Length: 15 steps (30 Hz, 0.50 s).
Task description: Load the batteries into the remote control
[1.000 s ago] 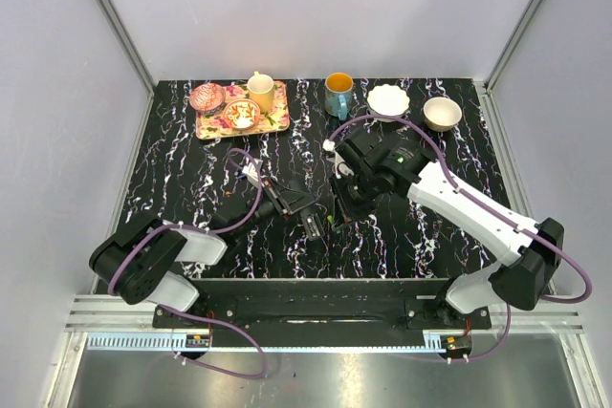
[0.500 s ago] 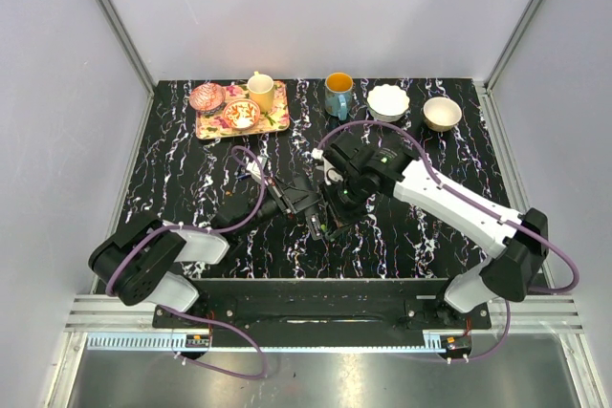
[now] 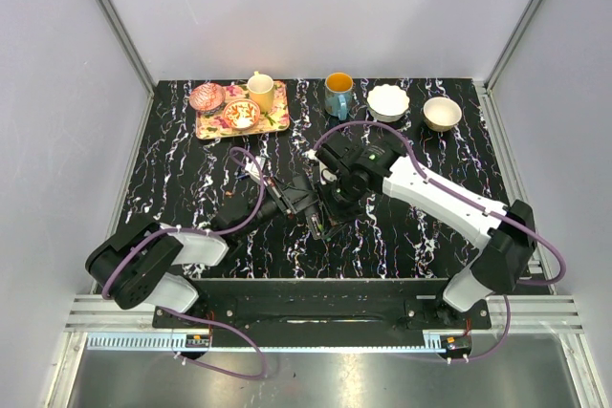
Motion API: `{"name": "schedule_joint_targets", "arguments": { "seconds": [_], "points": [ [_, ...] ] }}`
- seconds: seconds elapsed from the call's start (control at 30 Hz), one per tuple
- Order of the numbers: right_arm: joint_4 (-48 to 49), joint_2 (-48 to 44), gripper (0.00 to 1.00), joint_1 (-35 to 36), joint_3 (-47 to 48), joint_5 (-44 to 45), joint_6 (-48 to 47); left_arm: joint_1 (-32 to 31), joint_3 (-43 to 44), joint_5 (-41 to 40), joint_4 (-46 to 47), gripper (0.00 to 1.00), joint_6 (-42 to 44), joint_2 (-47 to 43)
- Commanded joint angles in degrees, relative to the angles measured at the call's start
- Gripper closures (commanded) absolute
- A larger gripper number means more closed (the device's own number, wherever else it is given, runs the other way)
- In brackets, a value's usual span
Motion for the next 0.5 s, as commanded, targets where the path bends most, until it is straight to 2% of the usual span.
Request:
{"name": "schedule_joint_targets", "arguments": {
  "seconds": [0.0,0.47],
  "points": [
    [0.6,1.0,1.0,0.5,2.5,1.6,0.7,-0.6,-0.7,-2.0,6.3,1.0,-0.2,-1.9],
    [0.7,3.8,1.0,0.5,5.2,5.0,0.7,-1.1,-2.7,-2.0,8.8,1.0,-1.8,-1.9]
  ]
}}
